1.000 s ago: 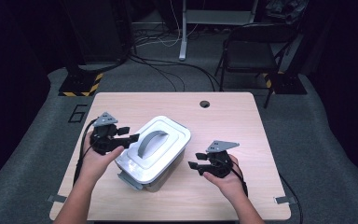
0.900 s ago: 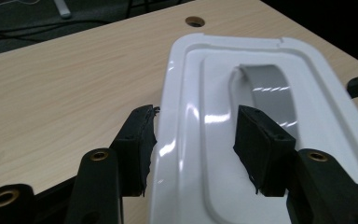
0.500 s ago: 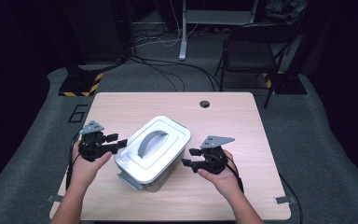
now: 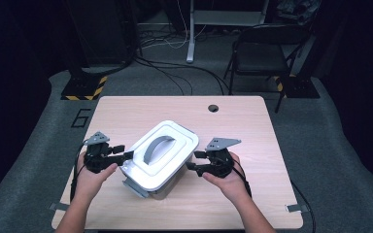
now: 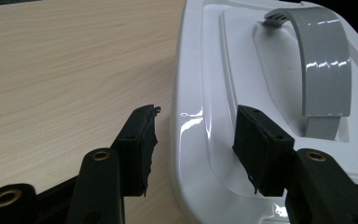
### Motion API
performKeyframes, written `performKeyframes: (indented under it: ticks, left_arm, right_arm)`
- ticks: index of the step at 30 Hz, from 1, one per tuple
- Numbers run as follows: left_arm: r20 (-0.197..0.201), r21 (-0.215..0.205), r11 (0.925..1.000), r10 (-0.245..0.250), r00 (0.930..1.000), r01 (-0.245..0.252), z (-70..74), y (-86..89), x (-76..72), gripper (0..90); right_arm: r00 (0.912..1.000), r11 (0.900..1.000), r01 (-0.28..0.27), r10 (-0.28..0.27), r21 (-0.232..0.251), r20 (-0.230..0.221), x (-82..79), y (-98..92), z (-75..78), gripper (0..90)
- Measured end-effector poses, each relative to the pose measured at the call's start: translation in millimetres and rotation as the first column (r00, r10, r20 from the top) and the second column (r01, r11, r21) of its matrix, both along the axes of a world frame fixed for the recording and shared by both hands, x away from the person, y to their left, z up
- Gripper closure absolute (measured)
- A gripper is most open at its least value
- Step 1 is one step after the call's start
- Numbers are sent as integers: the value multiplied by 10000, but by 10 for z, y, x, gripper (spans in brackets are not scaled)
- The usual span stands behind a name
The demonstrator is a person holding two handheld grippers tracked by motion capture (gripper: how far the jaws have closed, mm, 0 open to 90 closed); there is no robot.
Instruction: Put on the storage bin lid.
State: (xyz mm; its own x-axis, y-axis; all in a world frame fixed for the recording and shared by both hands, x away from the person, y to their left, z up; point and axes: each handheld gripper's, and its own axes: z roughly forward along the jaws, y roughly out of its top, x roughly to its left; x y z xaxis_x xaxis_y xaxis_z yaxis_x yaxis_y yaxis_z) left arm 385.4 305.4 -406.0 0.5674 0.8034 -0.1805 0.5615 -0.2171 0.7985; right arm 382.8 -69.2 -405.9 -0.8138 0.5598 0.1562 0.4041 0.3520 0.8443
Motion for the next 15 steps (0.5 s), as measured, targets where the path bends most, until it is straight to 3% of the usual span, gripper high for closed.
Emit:
performKeyframes:
  ticks: [15]
  left_arm:
    - [13, 69, 9998, -177, 9998, 177, -30, -33, -66, 505]
  right_arm:
    - [9990, 9997, 142, -150, 202, 415, 12, 67, 125, 433]
